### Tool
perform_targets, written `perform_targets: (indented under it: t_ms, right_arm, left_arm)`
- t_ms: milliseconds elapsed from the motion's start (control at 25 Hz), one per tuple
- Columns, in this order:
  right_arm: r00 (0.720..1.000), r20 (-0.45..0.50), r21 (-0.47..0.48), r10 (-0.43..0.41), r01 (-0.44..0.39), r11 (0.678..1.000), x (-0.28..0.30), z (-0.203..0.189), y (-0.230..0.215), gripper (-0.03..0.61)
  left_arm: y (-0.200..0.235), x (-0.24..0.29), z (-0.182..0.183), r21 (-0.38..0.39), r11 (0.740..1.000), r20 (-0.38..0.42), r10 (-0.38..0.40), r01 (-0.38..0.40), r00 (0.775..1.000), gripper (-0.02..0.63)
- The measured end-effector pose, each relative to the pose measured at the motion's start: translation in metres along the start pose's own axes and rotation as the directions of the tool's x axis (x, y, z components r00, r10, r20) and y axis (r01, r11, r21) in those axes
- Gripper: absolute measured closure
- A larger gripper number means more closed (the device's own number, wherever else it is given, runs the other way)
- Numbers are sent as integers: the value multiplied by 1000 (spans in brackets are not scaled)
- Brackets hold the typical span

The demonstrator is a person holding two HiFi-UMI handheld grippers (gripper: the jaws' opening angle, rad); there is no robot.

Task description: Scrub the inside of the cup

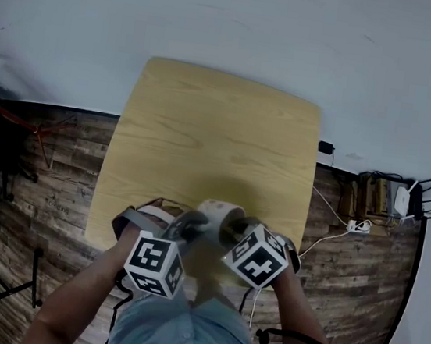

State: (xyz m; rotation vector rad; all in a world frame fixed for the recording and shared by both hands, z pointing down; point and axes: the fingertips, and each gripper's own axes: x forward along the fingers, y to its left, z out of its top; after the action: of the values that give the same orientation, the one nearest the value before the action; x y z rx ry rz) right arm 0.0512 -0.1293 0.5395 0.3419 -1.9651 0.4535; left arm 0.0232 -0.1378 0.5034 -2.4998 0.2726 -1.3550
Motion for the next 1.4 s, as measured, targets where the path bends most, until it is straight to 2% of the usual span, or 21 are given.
perform_targets:
  t_ms: [240,360,680,1040,1400]
  right_arm:
    - [991,124,92,50,-62,994,-10,13,6,529]
    - [985,169,110,25,-44,993,-16,17,0,529]
    - [976,214,170,-44,7,985,-32,16,-16,529]
    - [973,204,222,-108,62,973,-37,2,-30,529]
    - [982,161,238,-97,57,970,-26,-21,-19,529]
  left_arm:
    - [-4,2,2,53,998,-4,-27,27,1000,538]
    - [-7,3,2,62,997,-1,-51,51,999,541]
    - [-7,1,2,86,993,-3,-76,76,997,541]
    - [-5,2,6,90,993,-7,-76,76,997,541]
    - [-4,0,7,90,994,-7,-65,65,998,541]
